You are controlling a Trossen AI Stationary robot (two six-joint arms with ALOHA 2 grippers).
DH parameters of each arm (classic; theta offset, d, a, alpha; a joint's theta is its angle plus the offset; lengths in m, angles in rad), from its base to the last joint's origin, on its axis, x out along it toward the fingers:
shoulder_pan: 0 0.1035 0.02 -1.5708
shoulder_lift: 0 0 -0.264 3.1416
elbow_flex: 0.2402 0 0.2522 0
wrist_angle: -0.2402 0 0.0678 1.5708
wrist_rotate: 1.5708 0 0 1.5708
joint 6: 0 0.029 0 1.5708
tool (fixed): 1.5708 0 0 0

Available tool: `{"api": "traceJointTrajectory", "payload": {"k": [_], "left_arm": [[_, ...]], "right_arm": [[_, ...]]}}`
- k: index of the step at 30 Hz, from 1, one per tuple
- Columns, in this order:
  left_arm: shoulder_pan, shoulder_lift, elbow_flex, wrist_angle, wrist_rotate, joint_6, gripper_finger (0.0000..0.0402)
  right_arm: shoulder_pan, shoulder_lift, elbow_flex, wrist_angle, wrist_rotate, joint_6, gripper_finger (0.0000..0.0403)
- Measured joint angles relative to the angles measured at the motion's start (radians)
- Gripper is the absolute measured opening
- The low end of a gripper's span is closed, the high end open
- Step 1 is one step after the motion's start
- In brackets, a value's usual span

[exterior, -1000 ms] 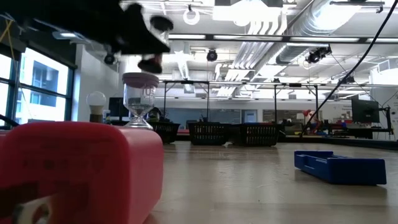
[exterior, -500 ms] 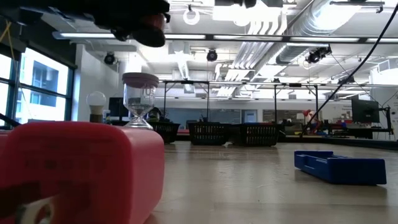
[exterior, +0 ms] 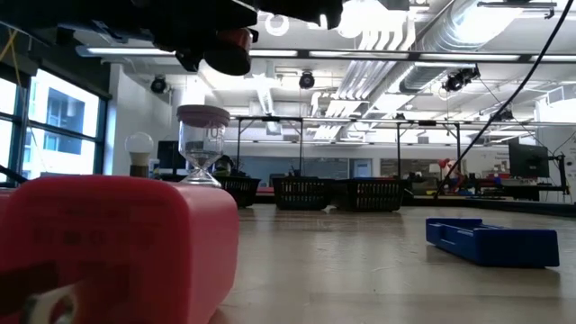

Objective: Pick & Place Office items
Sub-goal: Put the red and black hourglass into the left black bin

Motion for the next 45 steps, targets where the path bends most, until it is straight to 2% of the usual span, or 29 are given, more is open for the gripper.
{"api": "traceJointTrajectory", "payload": {"k": [6, 12, 19, 27, 37, 45], "left_arm": [[0.020, 0.000, 0.000, 0.002, 0.029, -0.022, 0.0154], [0.057, 0.000, 0.000, -0.028, 0.170, -0.094, 0.0154], [0.080, 0.000, 0.000, -0.030, 0.176, -0.107, 0.0154], [0.081, -0.001, 0.000, -0.028, 0.175, -0.103, 0.0154], [0.082, -0.001, 0.001, -0.033, 0.172, -0.094, 0.0154], [0.076, -0.001, 0.001, -0.034, 0.156, -0.095, 0.0161]], "right_arm": [[-0.021, 0.000, 0.000, 0.011, -0.094, 0.022, 0.0364], [-0.044, 0.000, 0.000, 0.005, -0.180, 0.085, 0.0364], [-0.058, 0.031, 0.000, 0.005, -0.173, 0.102, 0.0348], [-0.072, 0.049, -0.001, 0.029, -0.202, 0.101, 0.0289], [-0.077, 0.049, -0.002, 0.040, -0.208, 0.087, 0.0158], [-0.063, 0.049, -0.002, 0.044, -0.182, 0.075, 0.0156]]}}
